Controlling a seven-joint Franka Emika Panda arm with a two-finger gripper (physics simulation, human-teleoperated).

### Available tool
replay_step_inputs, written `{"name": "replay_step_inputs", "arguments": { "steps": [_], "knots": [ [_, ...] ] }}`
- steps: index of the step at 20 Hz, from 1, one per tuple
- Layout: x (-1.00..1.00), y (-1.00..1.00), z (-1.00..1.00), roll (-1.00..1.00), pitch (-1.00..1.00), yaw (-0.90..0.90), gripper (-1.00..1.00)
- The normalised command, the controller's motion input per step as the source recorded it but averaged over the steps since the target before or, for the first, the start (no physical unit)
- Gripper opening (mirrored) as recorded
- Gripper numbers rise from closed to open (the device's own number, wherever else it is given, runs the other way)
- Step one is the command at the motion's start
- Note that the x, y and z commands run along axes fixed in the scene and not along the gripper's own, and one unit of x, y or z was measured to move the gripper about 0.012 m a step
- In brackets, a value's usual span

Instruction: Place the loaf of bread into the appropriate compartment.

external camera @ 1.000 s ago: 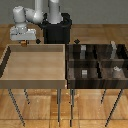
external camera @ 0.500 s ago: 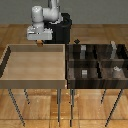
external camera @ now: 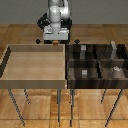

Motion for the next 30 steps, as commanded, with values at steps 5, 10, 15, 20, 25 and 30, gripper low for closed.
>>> {"name": "replay_step_inputs", "arguments": {
  "steps": [5,10,15,20,25,30],
  "knots": [
    [0.00,1.00,0.00,0.00,0.00,0.00,-1.00],
    [0.00,1.00,0.00,0.00,0.00,0.00,-1.00],
    [0.00,1.00,0.00,0.00,0.00,0.00,-1.00],
    [0.24,0.40,0.00,0.00,0.00,0.00,-1.00],
    [1.00,0.00,0.00,0.00,0.00,0.00,-1.00],
    [1.00,0.00,0.00,0.00,0.00,0.00,-1.00]
  ]
}}
